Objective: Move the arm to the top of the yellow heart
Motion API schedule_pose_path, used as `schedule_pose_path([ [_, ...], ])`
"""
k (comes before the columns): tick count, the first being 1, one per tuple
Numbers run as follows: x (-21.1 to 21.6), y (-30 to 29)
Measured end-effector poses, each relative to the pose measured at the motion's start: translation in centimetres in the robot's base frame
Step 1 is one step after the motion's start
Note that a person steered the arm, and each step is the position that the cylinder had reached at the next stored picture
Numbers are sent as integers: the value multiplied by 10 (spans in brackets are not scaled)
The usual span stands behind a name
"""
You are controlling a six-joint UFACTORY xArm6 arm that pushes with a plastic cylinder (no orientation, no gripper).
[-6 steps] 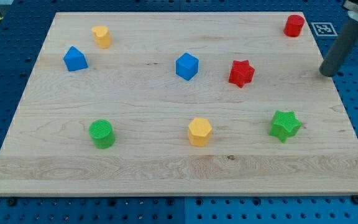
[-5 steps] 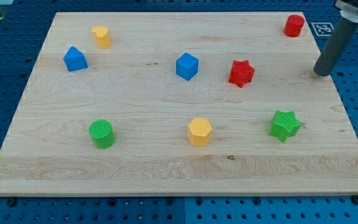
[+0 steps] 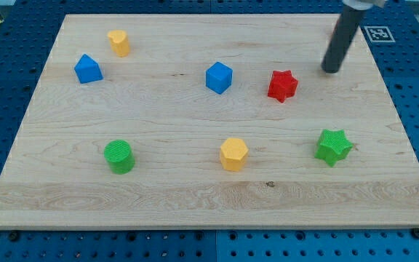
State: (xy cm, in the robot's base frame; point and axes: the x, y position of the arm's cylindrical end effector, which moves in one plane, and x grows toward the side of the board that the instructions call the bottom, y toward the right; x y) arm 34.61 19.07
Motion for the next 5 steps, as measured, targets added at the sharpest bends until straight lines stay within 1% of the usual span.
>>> schedule_pose_path([
  [2, -74, -111],
  [3, -115, -188],
  [4, -147, -276],
  [5, -154, -359],
])
